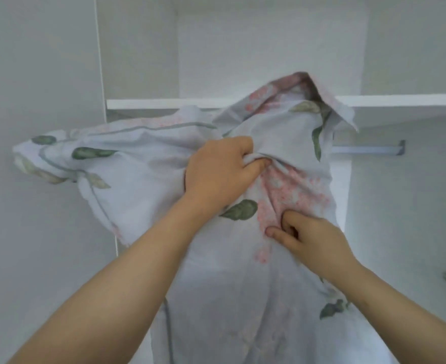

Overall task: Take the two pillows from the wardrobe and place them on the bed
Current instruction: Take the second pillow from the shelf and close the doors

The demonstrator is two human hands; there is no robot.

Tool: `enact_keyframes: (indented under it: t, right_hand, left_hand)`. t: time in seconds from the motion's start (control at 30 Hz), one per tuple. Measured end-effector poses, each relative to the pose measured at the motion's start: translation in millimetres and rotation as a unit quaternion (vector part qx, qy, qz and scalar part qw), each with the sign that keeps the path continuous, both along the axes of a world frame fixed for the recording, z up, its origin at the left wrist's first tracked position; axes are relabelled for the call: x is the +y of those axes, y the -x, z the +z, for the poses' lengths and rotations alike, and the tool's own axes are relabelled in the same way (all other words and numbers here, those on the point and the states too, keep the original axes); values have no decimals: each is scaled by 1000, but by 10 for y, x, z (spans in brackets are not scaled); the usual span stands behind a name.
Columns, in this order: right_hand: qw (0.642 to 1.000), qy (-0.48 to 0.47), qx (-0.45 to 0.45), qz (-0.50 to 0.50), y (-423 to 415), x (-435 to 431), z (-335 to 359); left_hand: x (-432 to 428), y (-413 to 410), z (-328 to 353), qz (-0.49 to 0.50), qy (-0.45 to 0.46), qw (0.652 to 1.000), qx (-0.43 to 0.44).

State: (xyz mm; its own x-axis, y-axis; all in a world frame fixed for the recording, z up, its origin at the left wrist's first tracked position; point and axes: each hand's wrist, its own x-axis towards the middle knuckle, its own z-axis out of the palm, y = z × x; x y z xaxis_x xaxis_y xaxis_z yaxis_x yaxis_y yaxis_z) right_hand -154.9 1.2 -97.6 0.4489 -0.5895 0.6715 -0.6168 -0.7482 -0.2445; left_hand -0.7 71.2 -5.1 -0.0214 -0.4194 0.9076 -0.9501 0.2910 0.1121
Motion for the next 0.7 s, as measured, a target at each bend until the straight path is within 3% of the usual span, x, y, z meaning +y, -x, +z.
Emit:
enact_keyframes:
  t: [0.23,0.37,0.47,0.53,0.7]
  right_hand:
    - [999,38,11,6,351,296,-214]
    - [998,43,-1,-35,439,424,-555]
    - [993,35,108,-17,448,534,-727]
    - [980,-26,194,27,442,624,-842]
    - [959,-93,247,105,369,934,-1175]
  left_hand:
    - [88,344,-909,6,-143,989,20]
    - [307,374,-1324,-16,-174,984,7]
    - [556,372,-1622,-44,-207,977,-4]
    - [735,375,-1834,-51,-236,970,15]
    - [1174,431,-2334,-32,-286,953,95]
